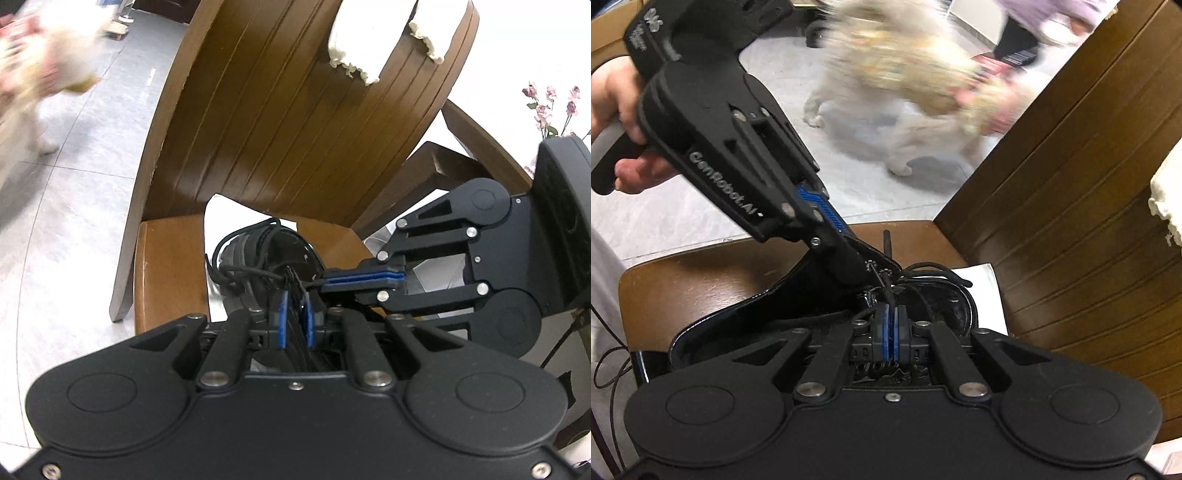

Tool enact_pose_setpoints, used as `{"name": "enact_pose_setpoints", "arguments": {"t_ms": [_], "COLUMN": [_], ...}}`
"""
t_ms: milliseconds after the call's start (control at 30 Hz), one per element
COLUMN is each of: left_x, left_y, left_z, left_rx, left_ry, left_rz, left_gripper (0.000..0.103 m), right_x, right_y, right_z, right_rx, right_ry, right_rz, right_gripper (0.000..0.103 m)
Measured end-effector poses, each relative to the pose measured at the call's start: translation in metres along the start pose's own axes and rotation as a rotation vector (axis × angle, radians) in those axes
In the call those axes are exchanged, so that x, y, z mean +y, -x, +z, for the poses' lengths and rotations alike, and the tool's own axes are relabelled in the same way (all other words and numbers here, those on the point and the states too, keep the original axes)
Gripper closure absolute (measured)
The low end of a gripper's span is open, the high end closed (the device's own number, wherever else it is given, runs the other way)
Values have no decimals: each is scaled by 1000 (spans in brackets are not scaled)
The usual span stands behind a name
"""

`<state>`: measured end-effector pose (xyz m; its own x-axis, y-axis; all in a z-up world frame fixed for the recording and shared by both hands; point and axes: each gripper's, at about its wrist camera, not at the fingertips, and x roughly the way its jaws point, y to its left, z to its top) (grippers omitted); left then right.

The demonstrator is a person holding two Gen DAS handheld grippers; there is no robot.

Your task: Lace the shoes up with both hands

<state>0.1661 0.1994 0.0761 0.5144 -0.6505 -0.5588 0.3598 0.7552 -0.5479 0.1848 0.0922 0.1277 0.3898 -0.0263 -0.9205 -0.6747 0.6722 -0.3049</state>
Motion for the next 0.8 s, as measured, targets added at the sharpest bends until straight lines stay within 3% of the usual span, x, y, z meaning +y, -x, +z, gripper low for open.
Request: {"name": "enact_pose_setpoints", "arguments": {"t_ms": [467,567,700,800], "left_x": [-5,6,13,5], "left_y": [15,28,41,36], "left_z": [4,4,1,-2], "left_rx": [-41,-78,-129,-116], "left_ry": [-59,-41,-73,-123], "left_rz": [-36,27,189,154], "left_gripper": [89,80,64,58], "right_x": [8,13,12,11], "right_y": [0,-1,-2,-2], "right_z": [12,16,16,17], "right_rx": [17,19,19,18], "right_ry": [50,67,57,44], "right_rz": [16,32,38,40], "right_gripper": [100,100,100,100]}}
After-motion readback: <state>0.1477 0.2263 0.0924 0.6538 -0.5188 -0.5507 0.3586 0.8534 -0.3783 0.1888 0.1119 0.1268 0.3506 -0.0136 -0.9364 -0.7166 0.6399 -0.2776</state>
